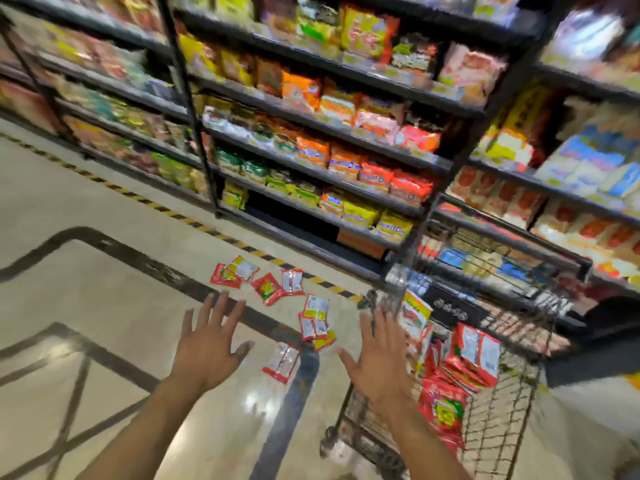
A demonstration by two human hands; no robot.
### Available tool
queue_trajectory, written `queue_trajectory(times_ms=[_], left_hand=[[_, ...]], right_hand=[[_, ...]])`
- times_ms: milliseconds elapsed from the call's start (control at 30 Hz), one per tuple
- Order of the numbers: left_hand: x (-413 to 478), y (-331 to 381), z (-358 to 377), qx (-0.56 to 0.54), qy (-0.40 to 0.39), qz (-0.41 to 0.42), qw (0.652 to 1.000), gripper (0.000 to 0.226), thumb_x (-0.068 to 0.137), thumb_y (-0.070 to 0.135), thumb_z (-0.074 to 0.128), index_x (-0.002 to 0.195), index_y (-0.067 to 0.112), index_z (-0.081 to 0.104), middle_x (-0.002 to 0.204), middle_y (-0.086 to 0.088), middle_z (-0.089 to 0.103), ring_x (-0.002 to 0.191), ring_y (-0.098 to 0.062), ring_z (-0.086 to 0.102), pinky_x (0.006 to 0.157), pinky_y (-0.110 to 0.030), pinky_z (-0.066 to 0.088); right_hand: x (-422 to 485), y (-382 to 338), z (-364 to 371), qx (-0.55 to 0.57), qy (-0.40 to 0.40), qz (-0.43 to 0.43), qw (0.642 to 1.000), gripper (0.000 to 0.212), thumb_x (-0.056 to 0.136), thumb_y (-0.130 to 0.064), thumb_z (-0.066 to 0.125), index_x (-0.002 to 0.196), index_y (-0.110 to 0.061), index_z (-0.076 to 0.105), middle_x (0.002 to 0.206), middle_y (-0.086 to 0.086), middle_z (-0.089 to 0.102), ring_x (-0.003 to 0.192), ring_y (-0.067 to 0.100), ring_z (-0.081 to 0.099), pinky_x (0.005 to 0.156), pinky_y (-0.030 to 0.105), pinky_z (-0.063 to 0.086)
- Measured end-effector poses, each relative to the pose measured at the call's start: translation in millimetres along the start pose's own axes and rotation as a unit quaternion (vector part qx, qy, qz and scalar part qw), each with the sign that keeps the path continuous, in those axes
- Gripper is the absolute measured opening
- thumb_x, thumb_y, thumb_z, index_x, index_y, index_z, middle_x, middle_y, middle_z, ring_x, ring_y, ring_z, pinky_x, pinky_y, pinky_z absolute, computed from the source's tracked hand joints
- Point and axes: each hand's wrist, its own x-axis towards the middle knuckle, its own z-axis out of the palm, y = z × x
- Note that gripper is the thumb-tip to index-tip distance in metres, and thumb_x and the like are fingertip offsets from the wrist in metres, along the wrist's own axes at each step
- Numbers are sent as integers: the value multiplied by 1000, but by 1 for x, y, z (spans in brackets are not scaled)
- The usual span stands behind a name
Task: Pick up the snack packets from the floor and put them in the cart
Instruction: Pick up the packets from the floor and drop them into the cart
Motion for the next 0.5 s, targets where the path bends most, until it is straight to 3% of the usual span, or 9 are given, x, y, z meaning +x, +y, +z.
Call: queue_trajectory(times_ms=[167, 300, 500], left_hand=[[-36, -98, -22, -17, 21, -55, 998, 83, 88, 78, 37, 158, 33, 34, 165, -12, 36, 145, -44, 43, 111, -68, 35], [-33, -148, -31, -21, 11, -93, 995, 85, 89, 79, 35, 160, 34, 32, 167, -10, 33, 149, -42, 37, 115, -67, 30], [18, -179, -43, -41, 3, -97, 994, 85, 91, 79, 32, 163, 36, 20, 173, -6, 13, 157, -37, 20, 123, -62, 16]], right_hand=[[-11, -74, 2, -13, -20, -16, 1000, 95, 86, -81, 19, 165, -27, 19, 174, 9, 7, 161, 32, 4, 129, 53, 9], [3, -115, 2, -21, -20, -25, 999, 108, 78, -91, -6, 166, -30, 4, 175, 5, -4, 161, 30, -7, 130, 50, 4], [53, -158, -3, -1, -16, -16, 1000, 89, 93, -77, 21, 166, -29, 6, 175, 6, 0, 161, 31, -3, 130, 50, 4]])
